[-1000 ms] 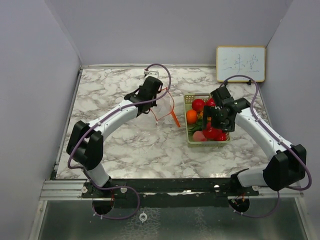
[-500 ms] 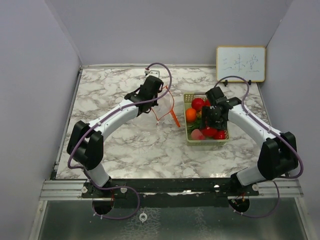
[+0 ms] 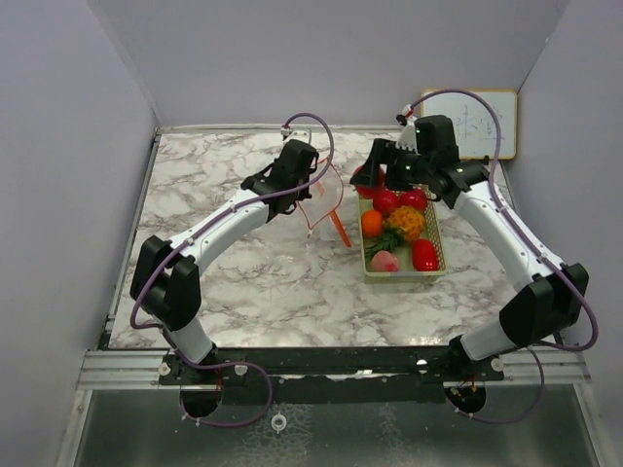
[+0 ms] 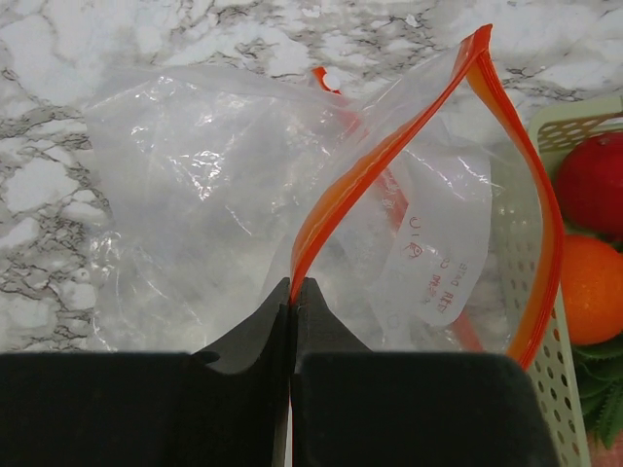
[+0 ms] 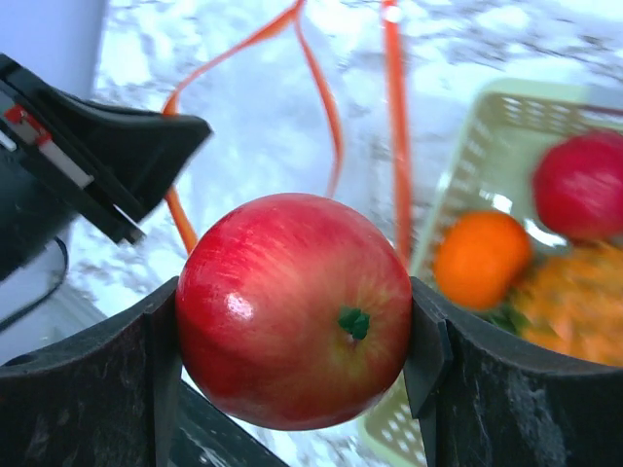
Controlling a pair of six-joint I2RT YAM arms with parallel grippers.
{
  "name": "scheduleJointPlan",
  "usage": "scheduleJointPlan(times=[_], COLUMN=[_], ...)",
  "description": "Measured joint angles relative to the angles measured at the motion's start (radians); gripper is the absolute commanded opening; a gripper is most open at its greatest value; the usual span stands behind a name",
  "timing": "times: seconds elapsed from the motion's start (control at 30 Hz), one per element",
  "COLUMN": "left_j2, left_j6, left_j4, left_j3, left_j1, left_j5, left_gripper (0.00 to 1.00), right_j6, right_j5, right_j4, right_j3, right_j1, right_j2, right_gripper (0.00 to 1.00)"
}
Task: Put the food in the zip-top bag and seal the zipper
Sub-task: Place the fake fruit in the zipper food storage bag, then pick up the fake fruit from the bin.
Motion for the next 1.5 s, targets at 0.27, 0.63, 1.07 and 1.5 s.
scheduleJointPlan(times=[0.27,0.63,1.07,1.5], left_j2=[0.0,-0.006,-0.032,-0.002], left_j6=[-0.082,-0.199,-0.339,-0.373], left_j4=[-0.001,0.038,0.15,0.208], left_j3=[0.018,0.003,-0.081,-0.085], left_j1=[0.0,0.015,0.07,0.07], left_j5=[0.11,0.254,0.409,0.479], left_gripper=[0.0,0.0,0.0,0.0], right_j6=[0.147,0.185,0.111,0.081], right_j5=[-0.252,-0.256,-0.055,0.053], right_j4=[0.34,0.411,0.204,0.126], right_j3=[-0.064,-0.053,0.035,0.094], right_j1=[0.0,0.003,0.016,0.043], right_j2=[0.203,0.243,0.285,0.289], right_gripper=[0.49,0.64,1.0,1.0])
